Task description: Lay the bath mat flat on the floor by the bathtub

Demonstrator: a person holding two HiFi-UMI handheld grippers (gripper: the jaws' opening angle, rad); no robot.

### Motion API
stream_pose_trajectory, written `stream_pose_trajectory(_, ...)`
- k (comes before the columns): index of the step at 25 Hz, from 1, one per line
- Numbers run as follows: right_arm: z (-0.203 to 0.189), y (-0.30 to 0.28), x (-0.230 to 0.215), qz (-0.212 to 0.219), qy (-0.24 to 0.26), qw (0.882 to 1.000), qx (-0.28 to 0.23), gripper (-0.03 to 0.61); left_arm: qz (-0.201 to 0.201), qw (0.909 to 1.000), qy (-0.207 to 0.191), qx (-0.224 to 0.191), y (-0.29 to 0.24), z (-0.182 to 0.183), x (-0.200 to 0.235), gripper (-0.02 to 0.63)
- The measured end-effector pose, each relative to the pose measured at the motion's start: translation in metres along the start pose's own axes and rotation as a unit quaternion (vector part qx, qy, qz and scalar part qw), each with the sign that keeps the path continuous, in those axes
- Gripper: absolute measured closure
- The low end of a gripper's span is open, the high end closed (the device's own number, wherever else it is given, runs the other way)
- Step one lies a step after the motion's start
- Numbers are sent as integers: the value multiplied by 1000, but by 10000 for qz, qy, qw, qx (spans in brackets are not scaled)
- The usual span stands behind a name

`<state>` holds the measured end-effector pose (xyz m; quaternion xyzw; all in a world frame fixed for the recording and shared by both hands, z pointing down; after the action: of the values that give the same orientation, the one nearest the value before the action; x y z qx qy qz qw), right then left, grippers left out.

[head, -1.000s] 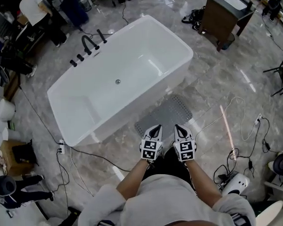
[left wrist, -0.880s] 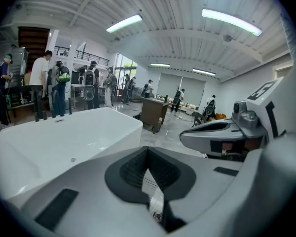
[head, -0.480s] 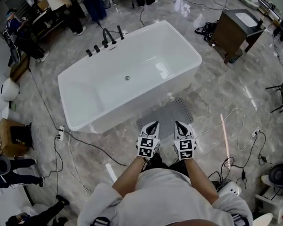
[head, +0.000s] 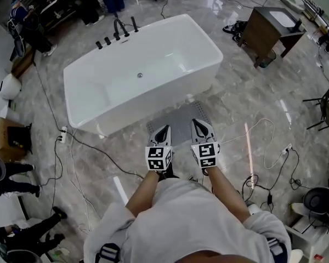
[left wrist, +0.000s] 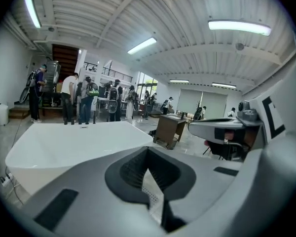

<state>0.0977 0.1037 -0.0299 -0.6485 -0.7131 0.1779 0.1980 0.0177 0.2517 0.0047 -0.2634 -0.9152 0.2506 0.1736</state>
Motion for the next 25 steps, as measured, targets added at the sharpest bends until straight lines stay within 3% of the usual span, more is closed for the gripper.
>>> stream_pose_trajectory(6, 3, 34, -18, 166, 54, 9989, -444, 572, 579, 9971, -60, -498, 37, 16, -33, 603)
stream_pose_trajectory(14, 30, 62, 24, 575, 336, 9944, -818, 572, 960, 9917, 91, -846, 97, 16, -35, 603)
stream_pose_trajectory(19, 22, 69, 26, 469, 352, 9954, -760, 572, 830, 9925, 70, -898, 88, 18, -42, 603)
stream_pose_trajectory(25, 34, 68, 23, 265, 129, 9952, -935, 572, 563, 9921, -342, -1064, 84, 40, -41, 603)
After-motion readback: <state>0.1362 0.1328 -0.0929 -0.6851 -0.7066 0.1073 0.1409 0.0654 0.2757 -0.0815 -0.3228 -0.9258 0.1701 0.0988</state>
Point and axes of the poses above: the fingertips, and each gripper's own axes: y backward along the fingers, x to its left, z out of its top, the point moved 8 cm from there along y, backward along the fingers, and after that the axes turned 12 degrees about x, right-handed, at the moved point
